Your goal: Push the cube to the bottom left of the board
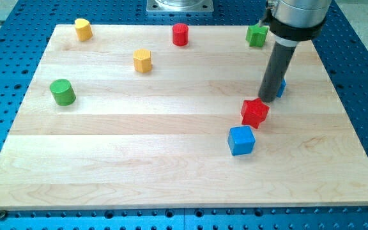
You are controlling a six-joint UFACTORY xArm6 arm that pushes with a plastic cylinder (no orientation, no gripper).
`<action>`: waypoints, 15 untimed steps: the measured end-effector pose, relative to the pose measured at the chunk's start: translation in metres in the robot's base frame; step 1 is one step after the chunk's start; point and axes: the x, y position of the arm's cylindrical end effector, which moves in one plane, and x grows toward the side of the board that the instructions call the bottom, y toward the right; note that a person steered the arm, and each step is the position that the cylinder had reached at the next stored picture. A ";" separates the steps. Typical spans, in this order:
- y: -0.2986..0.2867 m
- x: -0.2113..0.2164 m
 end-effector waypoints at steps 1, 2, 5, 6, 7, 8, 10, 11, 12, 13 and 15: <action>-0.023 -0.026; 0.011 -0.029; 0.023 -0.025; 0.019 -0.025; 0.018 -0.025; -0.001 -0.024; 0.008 0.034; 0.012 0.093; -0.050 0.121; -0.106 0.149; -0.198 0.152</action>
